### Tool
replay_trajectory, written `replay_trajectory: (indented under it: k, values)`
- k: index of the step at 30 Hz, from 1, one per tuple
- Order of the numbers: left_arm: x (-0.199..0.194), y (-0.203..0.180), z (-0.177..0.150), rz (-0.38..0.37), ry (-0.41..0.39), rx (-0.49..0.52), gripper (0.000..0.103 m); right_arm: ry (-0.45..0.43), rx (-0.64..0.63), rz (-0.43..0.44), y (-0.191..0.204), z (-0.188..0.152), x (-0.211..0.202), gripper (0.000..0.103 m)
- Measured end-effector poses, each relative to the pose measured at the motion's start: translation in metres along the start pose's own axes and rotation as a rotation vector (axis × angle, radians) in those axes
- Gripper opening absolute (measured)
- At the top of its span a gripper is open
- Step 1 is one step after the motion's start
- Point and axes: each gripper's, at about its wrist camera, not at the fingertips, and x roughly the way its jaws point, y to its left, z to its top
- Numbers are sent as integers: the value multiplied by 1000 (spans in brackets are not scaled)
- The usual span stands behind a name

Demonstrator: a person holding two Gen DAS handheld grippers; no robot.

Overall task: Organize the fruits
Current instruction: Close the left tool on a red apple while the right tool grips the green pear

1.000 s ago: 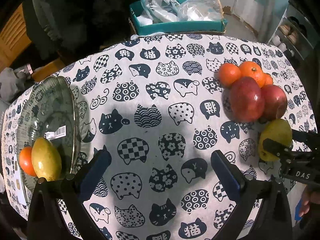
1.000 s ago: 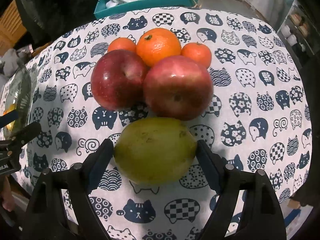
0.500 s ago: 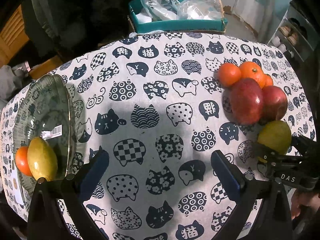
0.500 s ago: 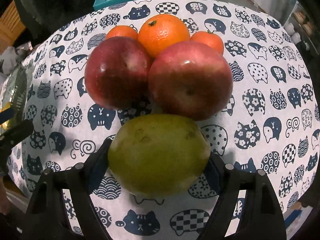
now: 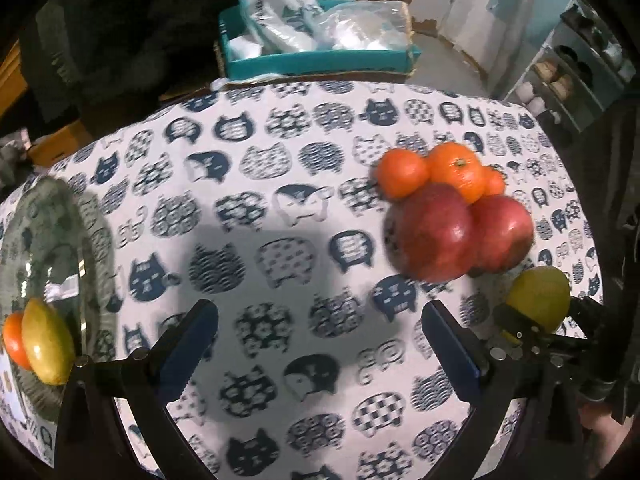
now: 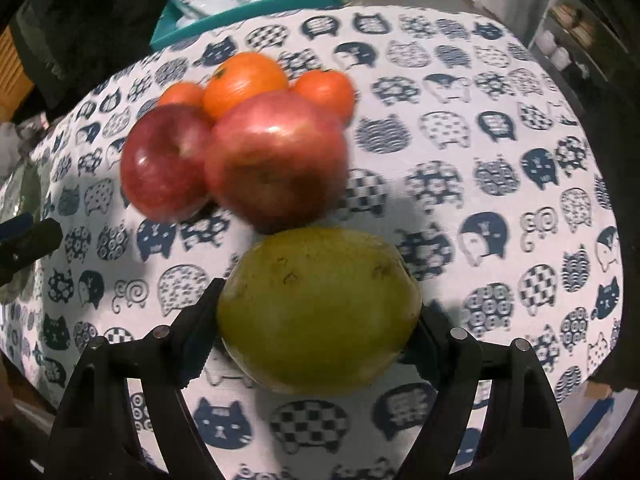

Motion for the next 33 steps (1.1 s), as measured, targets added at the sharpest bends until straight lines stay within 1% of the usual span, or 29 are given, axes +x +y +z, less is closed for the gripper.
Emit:
replay_trajectory:
  k: [5,7,9,10,13,16,19,24,33]
  values:
    - [11,-20,10,-9,-7,40,103,-32,8,-34,-21,5,-9,82]
    - [15,-29,12,-12,-15,60,103,-43,15,-47,-38,11,-9,82]
    - [18,-35,14,-12,-11,81,103,-53,24,-53,-41,16,-10,82]
    - [20,-39,15,-14,-11,96,103,-55,32,-52,-33,17,-12,82]
    - [27,-51,17,-8,-9,144,103,-65,49,-57,-41,18,-19,82]
    - [34,-59,19,-7,-9,165,103,-66,63,-51,-47,19,-19,82]
    - [41,-65,22,-19,-8,175,103,-64,70,-48,-49,22,-15,82]
    - [53,-74,25,-12,5,202,103,-62,78,-42,-51,25,-14,82]
    - [66,-74,32,-54,12,192,103,-60,92,-33,-56,26,-11,82]
